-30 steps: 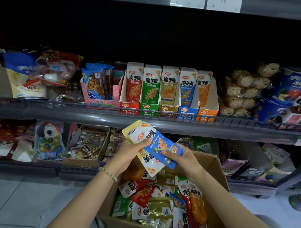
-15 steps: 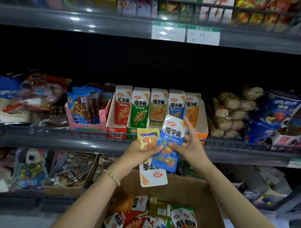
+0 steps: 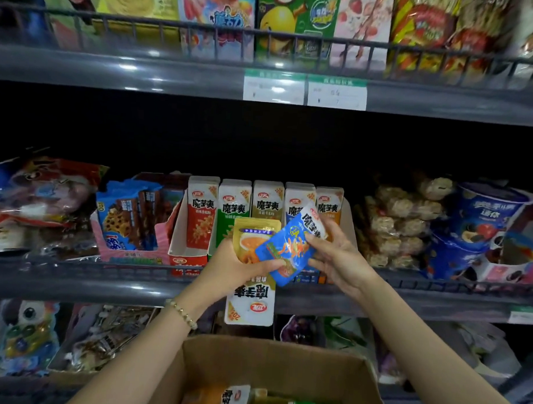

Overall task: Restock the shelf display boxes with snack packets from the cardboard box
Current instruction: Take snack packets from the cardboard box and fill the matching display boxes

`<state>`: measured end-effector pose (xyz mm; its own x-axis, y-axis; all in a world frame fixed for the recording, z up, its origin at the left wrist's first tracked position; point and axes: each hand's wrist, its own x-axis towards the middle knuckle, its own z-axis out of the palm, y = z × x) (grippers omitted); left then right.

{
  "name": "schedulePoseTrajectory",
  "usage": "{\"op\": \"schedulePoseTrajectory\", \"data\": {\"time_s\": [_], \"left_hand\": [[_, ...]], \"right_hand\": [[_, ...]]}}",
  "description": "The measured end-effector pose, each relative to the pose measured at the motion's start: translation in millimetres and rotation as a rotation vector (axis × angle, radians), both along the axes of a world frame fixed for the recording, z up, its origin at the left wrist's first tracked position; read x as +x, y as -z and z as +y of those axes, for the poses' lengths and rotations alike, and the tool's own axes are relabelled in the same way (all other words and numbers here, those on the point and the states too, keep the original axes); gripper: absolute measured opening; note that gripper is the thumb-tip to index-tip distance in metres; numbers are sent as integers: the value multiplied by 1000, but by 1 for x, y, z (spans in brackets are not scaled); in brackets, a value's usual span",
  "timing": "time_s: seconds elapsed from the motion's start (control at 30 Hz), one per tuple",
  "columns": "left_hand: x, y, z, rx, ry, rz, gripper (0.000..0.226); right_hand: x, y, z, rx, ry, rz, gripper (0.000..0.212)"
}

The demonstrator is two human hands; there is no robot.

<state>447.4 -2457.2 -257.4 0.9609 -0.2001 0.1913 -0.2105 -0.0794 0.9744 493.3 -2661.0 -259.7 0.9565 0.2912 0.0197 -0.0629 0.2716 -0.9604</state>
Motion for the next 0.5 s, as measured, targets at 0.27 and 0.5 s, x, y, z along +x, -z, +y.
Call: {"op": "schedulePoseTrajectory", "data": {"time_s": [0.27,0.5], "left_hand": [[12,-5,-7,16,39,67,29],[29,-6,-4,17,-197,184,11]], "right_hand": [[13,1,-10,142,-36,174,53],[36,-14,-29,-11,253,-88,62]]}}
